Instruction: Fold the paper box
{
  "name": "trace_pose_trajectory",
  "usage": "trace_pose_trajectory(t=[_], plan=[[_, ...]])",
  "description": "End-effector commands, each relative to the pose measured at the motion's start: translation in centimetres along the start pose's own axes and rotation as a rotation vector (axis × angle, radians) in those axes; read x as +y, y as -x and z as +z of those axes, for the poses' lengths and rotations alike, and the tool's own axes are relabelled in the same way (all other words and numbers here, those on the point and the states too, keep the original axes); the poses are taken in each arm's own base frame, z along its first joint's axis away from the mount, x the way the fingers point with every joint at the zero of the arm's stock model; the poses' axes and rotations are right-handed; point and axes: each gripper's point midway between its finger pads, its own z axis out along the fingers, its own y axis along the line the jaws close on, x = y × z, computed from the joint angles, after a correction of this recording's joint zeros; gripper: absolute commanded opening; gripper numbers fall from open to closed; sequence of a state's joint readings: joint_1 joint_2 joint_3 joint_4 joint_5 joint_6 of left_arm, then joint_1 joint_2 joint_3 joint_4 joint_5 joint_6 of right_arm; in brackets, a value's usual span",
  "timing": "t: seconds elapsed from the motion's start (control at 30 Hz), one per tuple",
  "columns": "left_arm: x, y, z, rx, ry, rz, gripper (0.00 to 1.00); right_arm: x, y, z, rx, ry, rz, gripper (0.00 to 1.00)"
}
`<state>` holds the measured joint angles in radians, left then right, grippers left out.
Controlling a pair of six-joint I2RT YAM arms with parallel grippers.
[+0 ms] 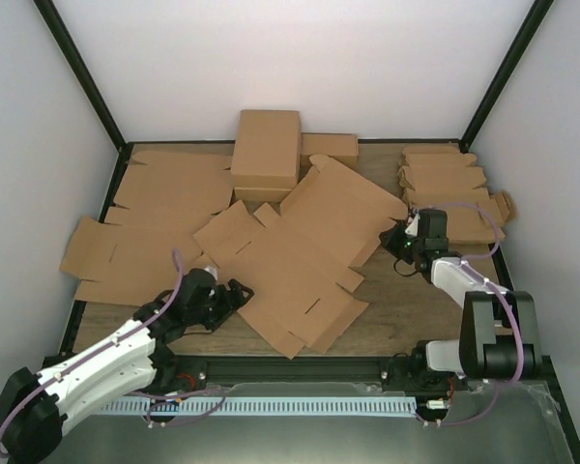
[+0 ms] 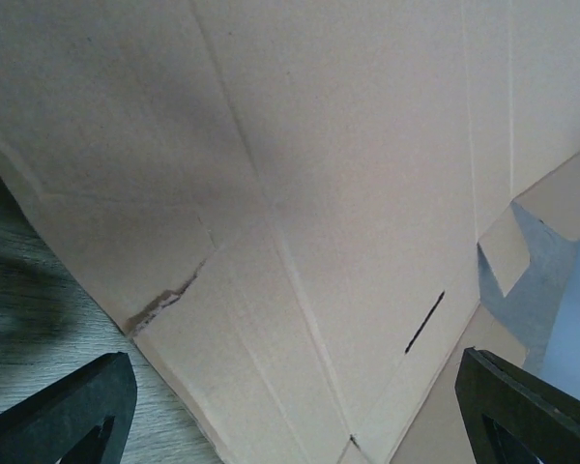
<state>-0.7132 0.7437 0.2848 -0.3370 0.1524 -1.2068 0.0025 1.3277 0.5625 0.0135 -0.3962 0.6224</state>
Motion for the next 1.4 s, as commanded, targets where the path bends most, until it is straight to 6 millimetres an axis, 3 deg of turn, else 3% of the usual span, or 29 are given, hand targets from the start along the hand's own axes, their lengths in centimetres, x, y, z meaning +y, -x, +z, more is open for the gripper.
trace_pose_trajectory(t=[0.0, 0.17, 0.27, 0.37, 0.53, 0.67, 0.77, 1.03, 1.37], plan=[[-0.2, -0.2, 0.7, 0.011, -0.036, -0.051, 0.92, 1.1, 0.3, -0.6, -0.021, 0.034, -0.024, 0.04], [0.1, 0.2, 0.8, -0.011, -0.031, -0.08, 0.85, 1.4, -0.2, -1.1, -0.019, 0.06, -0.02, 0.01], [0.7, 0.5, 1.1, -0.037, -0.026, -0.131, 0.77, 1.8, -0.4, -1.5, -0.023, 0.085, -0.019, 0.01], [0.0, 0.7, 1.4, -0.046, -0.081, -0.173, 0.66, 2.2, -0.4, -2.1, -0.032, 0.1, -0.026, 0.01], [0.4, 1.8, 0.7, -0.113, -0.035, -0.182, 0.42, 2.7, -0.3, -3.4, -0.059, 0.104, -0.057, 0.01], [0.3, 3.5, -1.7, -0.219, -0.006, -0.171, 0.18, 3.5, -0.5, -4.7, -0.076, 0.127, -0.095, 0.01], [0.0, 4.2, -3.4, -0.27, -0.028, -0.175, 0.07, 4.5, -0.8, -5.6, -0.077, 0.173, -0.128, 0.01], [-0.4, 5.1, -8.9, -0.378, -0.082, -0.256, 0.04, 7.5, -2.4, -7.7, 0.044, 0.282, -0.135, 0.01], [-6.3, 6.2, -15.4, -0.459, -0.317, -0.109, 0.04, 12.4, -0.2, -15.2, -0.118, 0.36, -0.223, 0.01]])
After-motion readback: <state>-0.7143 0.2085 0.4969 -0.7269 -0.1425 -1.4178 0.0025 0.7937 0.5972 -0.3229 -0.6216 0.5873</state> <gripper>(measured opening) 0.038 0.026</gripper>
